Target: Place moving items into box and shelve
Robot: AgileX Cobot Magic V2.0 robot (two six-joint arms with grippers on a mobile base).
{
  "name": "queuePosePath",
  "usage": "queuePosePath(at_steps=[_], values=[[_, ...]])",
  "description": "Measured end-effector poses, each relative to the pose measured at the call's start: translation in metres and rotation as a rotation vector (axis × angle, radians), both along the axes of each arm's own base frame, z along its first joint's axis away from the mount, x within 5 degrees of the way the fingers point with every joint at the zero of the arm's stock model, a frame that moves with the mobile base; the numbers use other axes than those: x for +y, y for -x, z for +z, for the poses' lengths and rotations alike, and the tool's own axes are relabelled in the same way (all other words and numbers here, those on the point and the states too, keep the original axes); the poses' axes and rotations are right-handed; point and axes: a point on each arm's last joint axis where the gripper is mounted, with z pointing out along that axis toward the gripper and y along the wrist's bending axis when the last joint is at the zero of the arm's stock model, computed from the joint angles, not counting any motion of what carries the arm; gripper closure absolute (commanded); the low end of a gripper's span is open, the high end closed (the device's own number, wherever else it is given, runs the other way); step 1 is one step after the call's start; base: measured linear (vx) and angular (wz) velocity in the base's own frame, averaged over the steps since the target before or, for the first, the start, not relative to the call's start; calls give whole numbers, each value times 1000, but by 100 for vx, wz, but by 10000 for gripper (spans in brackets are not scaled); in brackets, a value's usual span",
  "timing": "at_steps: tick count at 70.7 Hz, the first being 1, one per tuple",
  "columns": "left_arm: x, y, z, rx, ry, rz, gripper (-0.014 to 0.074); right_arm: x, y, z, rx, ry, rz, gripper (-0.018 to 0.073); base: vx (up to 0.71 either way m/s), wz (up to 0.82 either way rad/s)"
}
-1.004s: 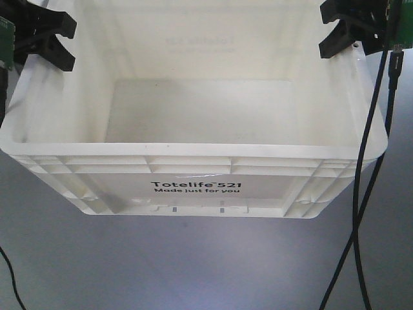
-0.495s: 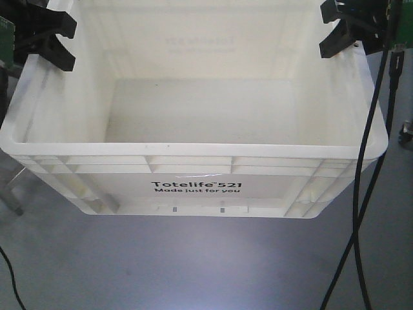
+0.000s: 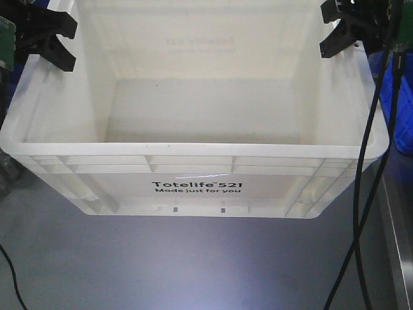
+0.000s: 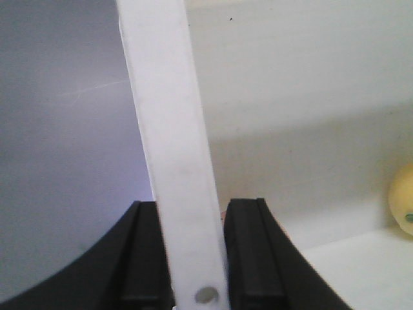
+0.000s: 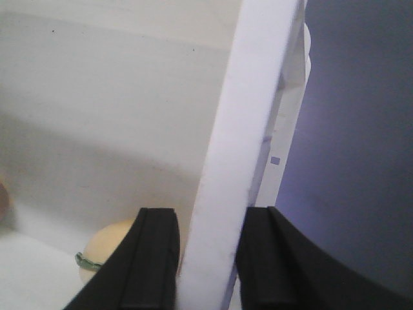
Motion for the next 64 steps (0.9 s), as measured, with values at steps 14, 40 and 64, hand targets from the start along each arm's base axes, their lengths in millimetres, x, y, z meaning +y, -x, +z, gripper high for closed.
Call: queuePosePath(at_steps=[14,40,64], values=[[0,0,0,0,0,0,613,0,0,0,0,0,0,571,37,-29],[0,0,0,0,0,0,613,0,0,0,0,0,0,571,39,-19],[0,0,0,0,-1,0,613,0,0,0,0,-1,0,571,42,-12]])
